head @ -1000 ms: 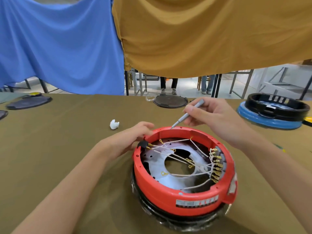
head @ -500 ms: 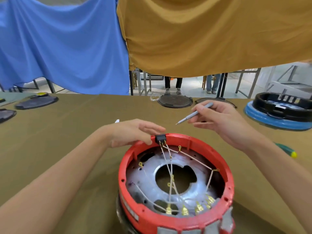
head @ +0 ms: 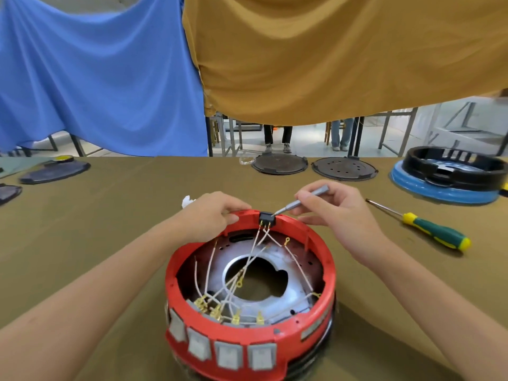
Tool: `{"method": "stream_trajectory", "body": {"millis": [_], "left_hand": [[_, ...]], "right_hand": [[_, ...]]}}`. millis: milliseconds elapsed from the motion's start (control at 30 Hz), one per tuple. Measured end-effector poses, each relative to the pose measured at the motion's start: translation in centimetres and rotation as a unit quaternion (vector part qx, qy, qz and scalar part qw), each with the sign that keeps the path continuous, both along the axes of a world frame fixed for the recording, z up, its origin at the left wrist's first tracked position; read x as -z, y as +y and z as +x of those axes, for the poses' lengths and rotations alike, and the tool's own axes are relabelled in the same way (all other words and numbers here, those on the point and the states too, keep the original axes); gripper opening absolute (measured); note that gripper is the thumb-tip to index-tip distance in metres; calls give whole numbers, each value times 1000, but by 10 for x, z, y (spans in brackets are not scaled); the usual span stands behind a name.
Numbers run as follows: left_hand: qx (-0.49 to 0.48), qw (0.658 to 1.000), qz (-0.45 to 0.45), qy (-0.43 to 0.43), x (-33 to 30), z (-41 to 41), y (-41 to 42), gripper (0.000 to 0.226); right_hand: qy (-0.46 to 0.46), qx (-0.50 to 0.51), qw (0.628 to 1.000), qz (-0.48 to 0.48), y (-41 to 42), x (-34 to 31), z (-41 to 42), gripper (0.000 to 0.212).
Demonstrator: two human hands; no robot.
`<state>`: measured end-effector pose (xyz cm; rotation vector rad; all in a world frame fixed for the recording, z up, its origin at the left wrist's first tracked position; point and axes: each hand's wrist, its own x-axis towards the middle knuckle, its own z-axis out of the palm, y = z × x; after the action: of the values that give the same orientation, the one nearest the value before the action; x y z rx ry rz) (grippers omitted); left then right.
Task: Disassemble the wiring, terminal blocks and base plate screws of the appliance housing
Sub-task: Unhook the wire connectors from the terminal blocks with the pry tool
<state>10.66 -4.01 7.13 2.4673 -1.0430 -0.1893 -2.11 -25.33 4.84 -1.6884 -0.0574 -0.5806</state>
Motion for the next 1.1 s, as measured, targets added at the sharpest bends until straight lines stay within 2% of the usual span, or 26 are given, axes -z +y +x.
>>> {"method": "stream_trajectory", "body": {"millis": [200,333,533,667,767,1100], "left_hand": [[1,998,-60,-15,10,3,1,33],[23,998,-55,-36,9,3,-1,32],[37,998,-55,-11,1,-1,-2,32],[6,992,-126,-22,1,-16,-3,12],[-11,992,-109,-57,2,-32,-9,8],[-70,992,-93,-57,12,-55,-31,8]], "right_hand": [[-32,82,995,-42,9,10,0,15],[-43,92,993,-63,17,15,-1,19],[-67,118,988,-81,24,20,-7,19],[-67,122,987,-79,25,20,-8,21],[-68,125,986,-82,26,19,-9,22],[-70,125,985,-100,25,20,-10,23]]}}
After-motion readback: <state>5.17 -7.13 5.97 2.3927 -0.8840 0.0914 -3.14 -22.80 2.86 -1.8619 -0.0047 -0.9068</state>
